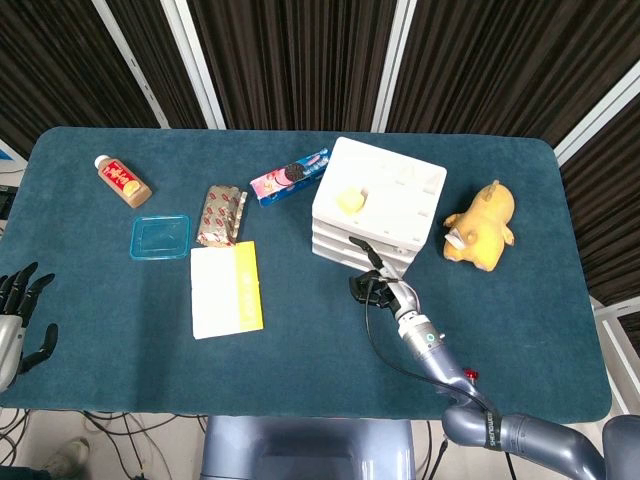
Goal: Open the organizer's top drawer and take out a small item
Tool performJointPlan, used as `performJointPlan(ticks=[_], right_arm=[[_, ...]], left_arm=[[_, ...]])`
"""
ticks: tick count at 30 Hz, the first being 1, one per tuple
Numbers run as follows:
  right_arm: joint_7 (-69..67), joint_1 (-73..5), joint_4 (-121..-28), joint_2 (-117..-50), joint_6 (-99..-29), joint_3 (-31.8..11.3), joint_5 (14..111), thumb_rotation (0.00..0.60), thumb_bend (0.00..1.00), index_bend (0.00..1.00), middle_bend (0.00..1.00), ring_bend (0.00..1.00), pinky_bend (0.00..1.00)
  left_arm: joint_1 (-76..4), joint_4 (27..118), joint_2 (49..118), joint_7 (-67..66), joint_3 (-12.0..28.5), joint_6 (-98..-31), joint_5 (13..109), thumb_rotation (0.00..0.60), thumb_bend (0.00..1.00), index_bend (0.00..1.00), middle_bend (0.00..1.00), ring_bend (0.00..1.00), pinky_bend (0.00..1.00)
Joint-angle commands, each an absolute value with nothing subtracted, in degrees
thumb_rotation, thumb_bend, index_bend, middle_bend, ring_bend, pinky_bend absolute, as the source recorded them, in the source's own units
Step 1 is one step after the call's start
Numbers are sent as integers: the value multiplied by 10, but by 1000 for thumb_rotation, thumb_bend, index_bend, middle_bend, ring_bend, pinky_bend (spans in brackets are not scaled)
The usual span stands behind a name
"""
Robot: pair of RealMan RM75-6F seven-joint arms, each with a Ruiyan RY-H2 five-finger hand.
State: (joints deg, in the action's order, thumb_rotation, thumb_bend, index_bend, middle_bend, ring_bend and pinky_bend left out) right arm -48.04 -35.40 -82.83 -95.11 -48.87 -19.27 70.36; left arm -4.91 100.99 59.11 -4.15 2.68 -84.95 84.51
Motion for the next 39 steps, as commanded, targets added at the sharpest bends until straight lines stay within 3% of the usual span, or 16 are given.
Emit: performJointPlan(ticks=[1, 39], right_arm=[[-483, -357, -829, -950, -483, -195, 701, 600, 623, 0, 943, 1000, 1000], [-539, -378, -812, -945, -438, -205, 709, 600, 623, 0, 943, 1000, 1000]], left_arm=[[-49, 1011, 591, -43, 27, -850, 845, 600, 473, 101, 0, 0, 0], [-48, 1010, 590, -51, 28, -848, 835, 600, 473, 101, 0, 0, 0]])
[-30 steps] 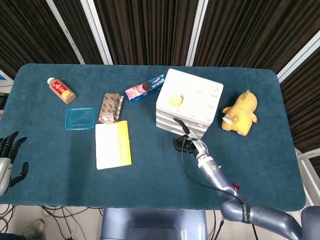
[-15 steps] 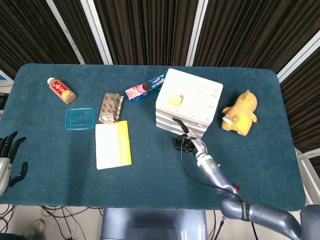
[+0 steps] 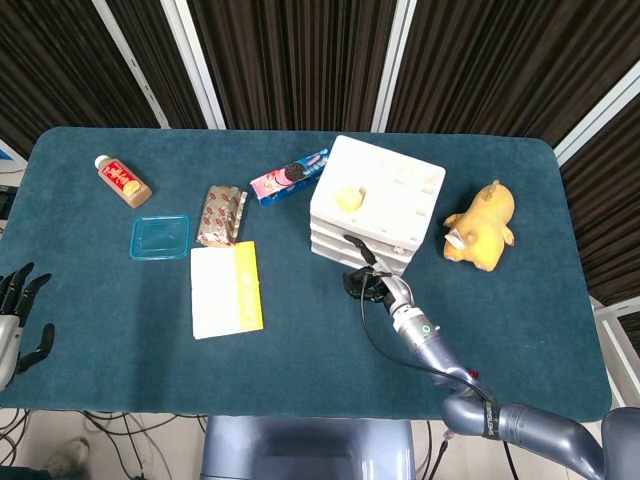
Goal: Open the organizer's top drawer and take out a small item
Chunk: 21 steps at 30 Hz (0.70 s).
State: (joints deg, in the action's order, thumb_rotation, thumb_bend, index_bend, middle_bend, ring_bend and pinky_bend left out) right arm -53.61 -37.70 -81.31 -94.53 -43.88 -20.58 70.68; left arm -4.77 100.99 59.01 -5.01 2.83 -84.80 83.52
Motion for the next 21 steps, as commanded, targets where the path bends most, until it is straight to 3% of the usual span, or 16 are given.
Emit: performJointPlan(ticks=[1, 21], right_arm=[[-542, -378, -813, -945, -438, -205, 710, 600, 623, 0, 943, 1000, 1000], [-578, -377, -820, -936, -447, -181, 756, 600, 622, 56, 948, 1000, 1000]], left_arm=[[-48, 1010, 590, -51, 28, -848, 835, 600, 474, 101, 0, 0, 0], [-47, 1009, 590, -56, 30, -850, 833, 600, 473, 101, 0, 0, 0]])
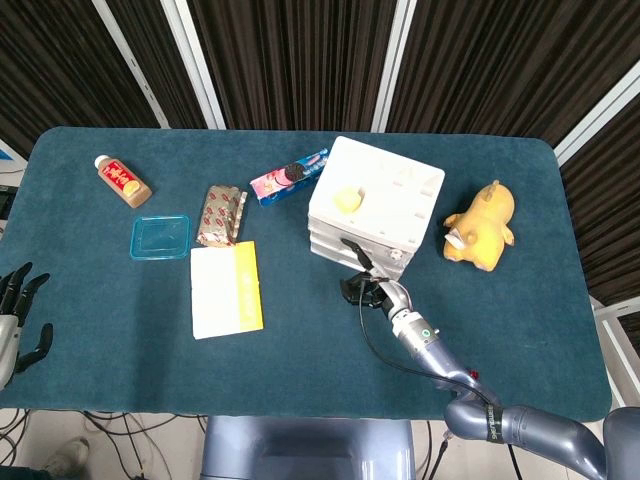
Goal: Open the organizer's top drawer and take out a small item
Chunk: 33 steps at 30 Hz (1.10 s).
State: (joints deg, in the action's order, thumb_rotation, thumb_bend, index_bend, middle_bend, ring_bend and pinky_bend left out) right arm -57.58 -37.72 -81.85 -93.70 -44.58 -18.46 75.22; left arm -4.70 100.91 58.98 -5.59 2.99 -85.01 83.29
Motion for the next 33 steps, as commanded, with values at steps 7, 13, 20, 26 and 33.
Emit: performJointPlan(ticks=[7, 13, 20, 26, 33], right_arm=[[-587, -376, -824, -933, -452, -169, 769, 600, 623, 57, 949, 1000, 1000], [-595, -375, -823, -930, -456, -161, 775, 600, 623, 64, 952, 1000, 1000], [-604, -373, -831, -925, -465, -152, 785, 600, 622, 73, 952, 1000, 1000], [-612, -373, -839, -920, -470, -144, 795, 600, 623, 76, 952, 1000, 1000], [-613, -377, -838, -918, -467, -138, 794, 600, 622, 77, 952, 1000, 1000]], left_arm=[[-47, 1008, 591, -58, 29, -849, 833, 600, 473, 101, 0, 0, 0], [-47, 1008, 591, -59, 30, -849, 832, 600, 473, 101, 0, 0, 0], [-47, 1008, 591, -59, 30, -849, 832, 600, 473, 101, 0, 0, 0], [-47, 1008, 591, -59, 30, -849, 832, 600, 473, 101, 0, 0, 0], [-47, 1008, 591, -59, 30, -849, 831, 600, 473, 101, 0, 0, 0]])
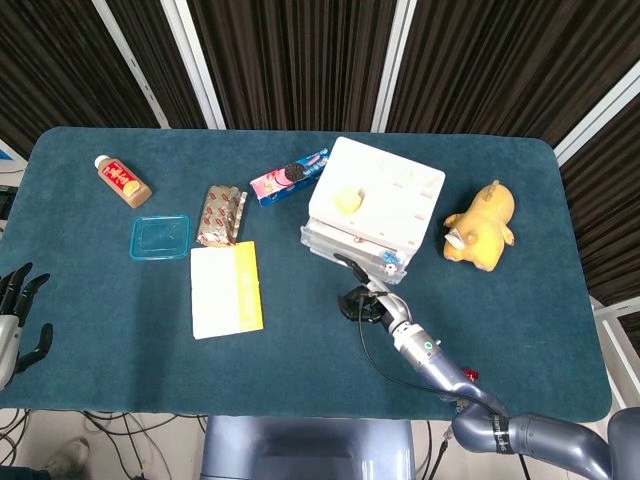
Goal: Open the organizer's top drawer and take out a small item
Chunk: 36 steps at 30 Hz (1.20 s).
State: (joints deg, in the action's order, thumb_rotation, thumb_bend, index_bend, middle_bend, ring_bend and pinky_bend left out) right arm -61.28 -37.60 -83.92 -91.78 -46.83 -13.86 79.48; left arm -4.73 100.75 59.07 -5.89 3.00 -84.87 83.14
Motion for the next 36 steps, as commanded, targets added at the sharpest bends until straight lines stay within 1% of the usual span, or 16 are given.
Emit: performJointPlan(ticks=[1, 19, 28, 33, 36], right_arm=[[-612, -377, -838, -917, -467, -138, 793, 600, 623, 77, 952, 1000, 1000], [-599, -368, -842, -916, -486, -132, 782, 600, 623, 74, 952, 1000, 1000], [-592, -360, -850, -915, -489, -118, 782, 600, 622, 76, 952, 1000, 1000], [-579, -344, -879, -895, -509, -108, 792, 600, 622, 92, 952, 1000, 1000], [-565, -334, -912, -867, -520, -98, 803, 600, 621, 93, 952, 1000, 1000]], left_arm=[[-47, 1008, 591, -59, 30, -849, 831, 600, 474, 101, 0, 0, 0], [-48, 1010, 591, -64, 28, -844, 831, 600, 473, 101, 0, 0, 0], [-48, 1008, 592, -65, 28, -844, 829, 600, 473, 101, 0, 0, 0], [-48, 1007, 592, -64, 28, -844, 829, 600, 474, 101, 0, 0, 0], [-49, 1007, 592, -64, 28, -844, 829, 600, 473, 101, 0, 0, 0]])
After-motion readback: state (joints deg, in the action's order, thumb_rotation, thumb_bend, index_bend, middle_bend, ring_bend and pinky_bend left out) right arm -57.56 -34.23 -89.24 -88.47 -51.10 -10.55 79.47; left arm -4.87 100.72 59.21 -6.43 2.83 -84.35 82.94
